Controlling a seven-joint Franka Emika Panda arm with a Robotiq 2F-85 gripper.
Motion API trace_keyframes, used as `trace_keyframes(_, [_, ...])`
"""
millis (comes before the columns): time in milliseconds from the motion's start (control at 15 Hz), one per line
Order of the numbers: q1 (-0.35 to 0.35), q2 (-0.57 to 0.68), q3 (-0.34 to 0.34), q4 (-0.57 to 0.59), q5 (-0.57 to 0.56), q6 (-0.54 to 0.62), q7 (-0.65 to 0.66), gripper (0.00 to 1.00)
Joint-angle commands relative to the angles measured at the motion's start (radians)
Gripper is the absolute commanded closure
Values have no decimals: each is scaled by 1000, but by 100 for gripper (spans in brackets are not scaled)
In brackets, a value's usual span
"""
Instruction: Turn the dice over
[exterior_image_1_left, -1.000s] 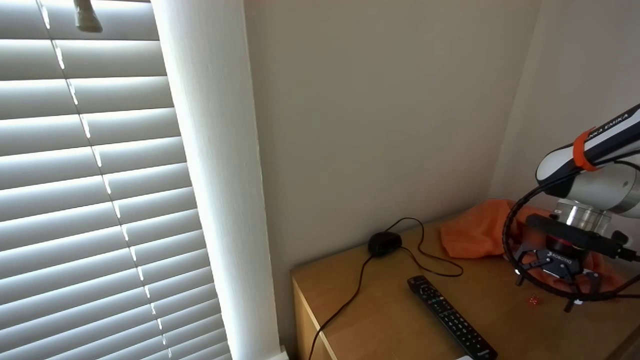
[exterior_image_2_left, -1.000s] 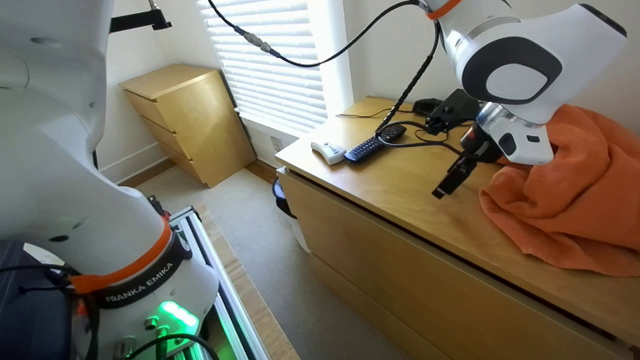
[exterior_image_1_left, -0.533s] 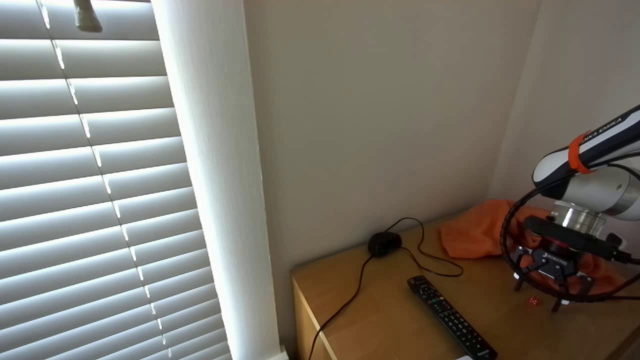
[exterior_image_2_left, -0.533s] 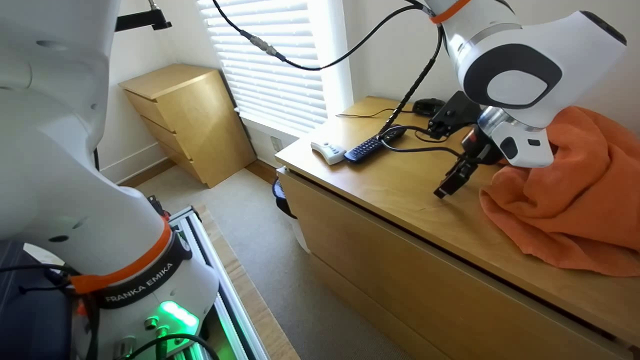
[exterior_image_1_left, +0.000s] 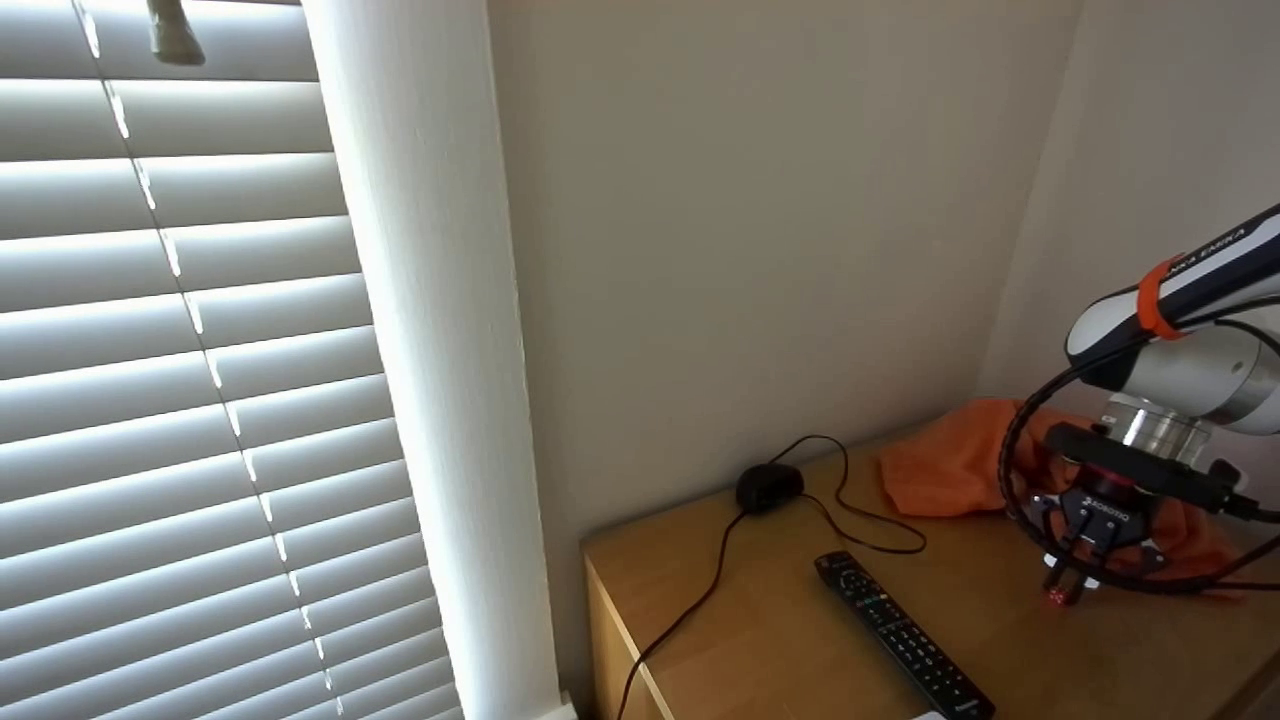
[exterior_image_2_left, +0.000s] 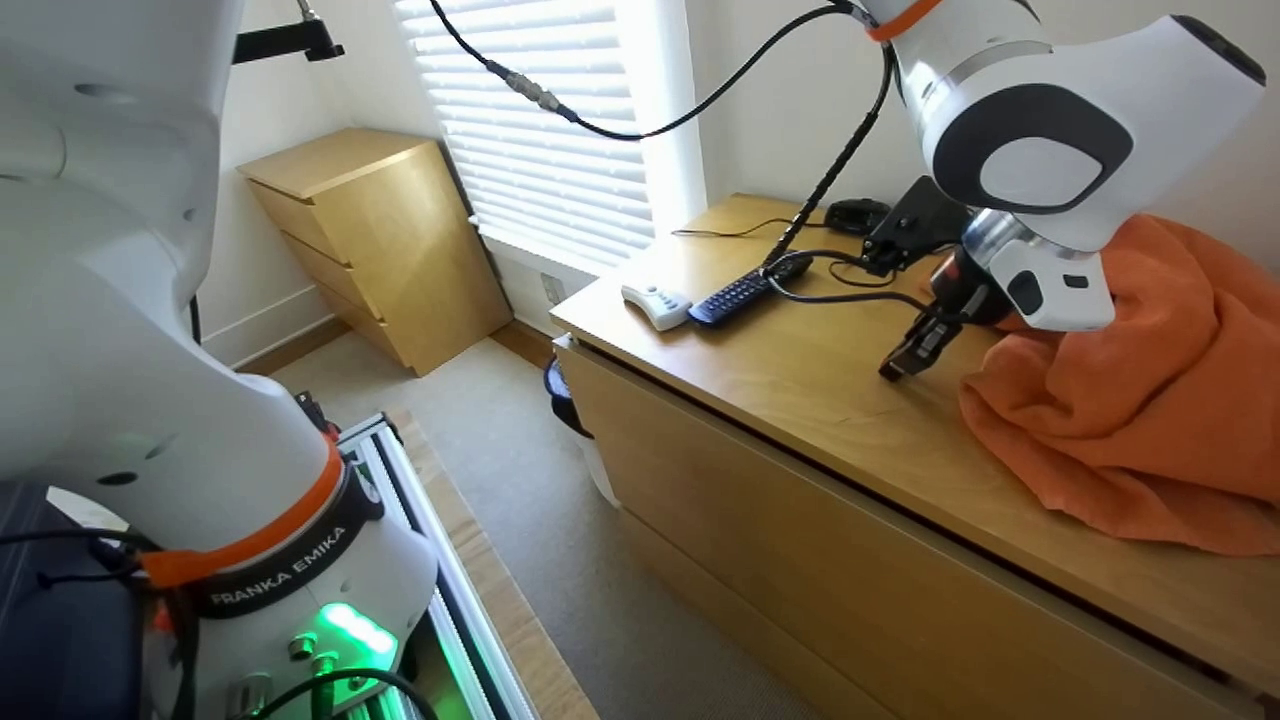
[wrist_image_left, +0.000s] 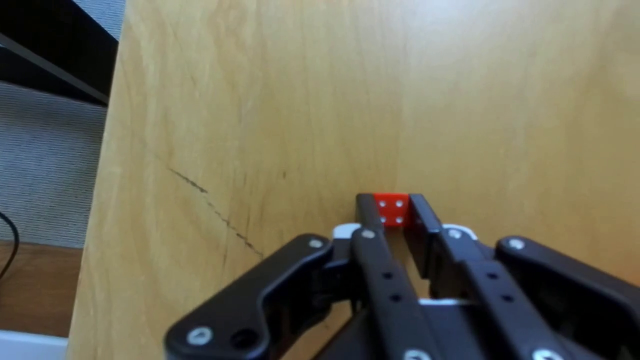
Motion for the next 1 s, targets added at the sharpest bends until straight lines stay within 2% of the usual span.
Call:
trace_keyframes(0, [-4,2,8,0,15,-25,2,95])
trace_keyframes(200, [32,-39,-1,-38,1,8,45,95])
trace_keyframes(467, [120,-105,-33,-96,-77,117,142,95])
trace_keyframes(933, [314,-134,-131,-182,-434,297,493,95])
